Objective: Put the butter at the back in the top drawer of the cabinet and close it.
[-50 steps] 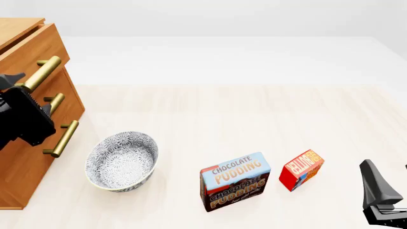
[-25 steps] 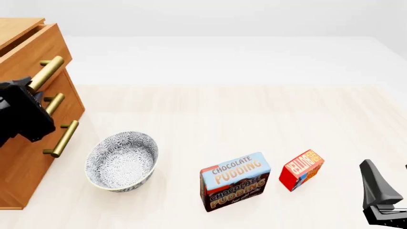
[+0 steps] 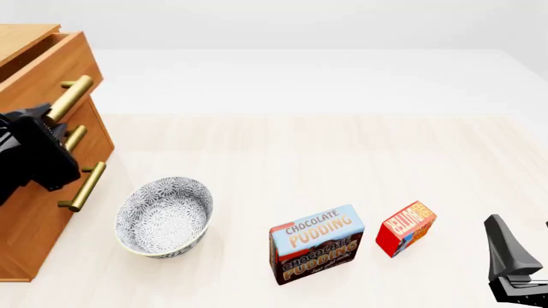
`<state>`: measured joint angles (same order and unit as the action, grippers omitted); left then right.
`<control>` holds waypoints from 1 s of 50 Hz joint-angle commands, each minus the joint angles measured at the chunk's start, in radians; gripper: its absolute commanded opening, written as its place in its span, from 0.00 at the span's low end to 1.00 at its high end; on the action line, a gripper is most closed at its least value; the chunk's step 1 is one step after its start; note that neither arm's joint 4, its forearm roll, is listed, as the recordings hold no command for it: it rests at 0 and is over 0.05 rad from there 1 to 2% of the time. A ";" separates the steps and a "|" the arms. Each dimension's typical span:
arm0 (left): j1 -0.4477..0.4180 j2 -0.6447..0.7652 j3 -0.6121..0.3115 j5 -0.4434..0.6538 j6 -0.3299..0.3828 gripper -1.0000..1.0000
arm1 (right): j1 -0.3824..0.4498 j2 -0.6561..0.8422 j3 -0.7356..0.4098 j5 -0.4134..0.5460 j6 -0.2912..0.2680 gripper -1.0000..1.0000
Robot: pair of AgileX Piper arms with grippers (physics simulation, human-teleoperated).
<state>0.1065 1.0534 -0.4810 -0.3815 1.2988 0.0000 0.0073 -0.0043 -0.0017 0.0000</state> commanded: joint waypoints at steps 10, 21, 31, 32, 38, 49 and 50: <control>-0.068 0.012 0.041 -0.001 -0.004 0.00 | 0.000 0.000 0.000 0.000 0.000 1.00; -0.095 0.022 0.054 -0.007 -0.012 0.00 | 0.000 0.000 0.000 0.000 0.000 1.00; -0.121 0.032 0.069 -0.020 -0.014 0.00 | 0.000 0.000 0.000 0.000 0.000 1.00; -0.123 0.032 0.070 -0.021 -0.014 0.00 | 0.000 0.000 0.000 0.000 0.000 1.00; -0.134 0.033 0.073 -0.018 -0.018 0.00 | 0.000 0.000 0.000 0.000 0.000 1.00; -0.165 0.040 0.075 -0.018 -0.031 0.00 | 0.000 0.000 0.000 0.000 0.000 1.00; -0.165 0.040 0.075 -0.018 -0.031 0.00 | 0.000 0.000 0.000 0.000 0.000 1.00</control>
<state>0.0012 1.0579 -0.4556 -0.4374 1.2781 0.0000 0.0073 -0.0043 -0.0017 0.0000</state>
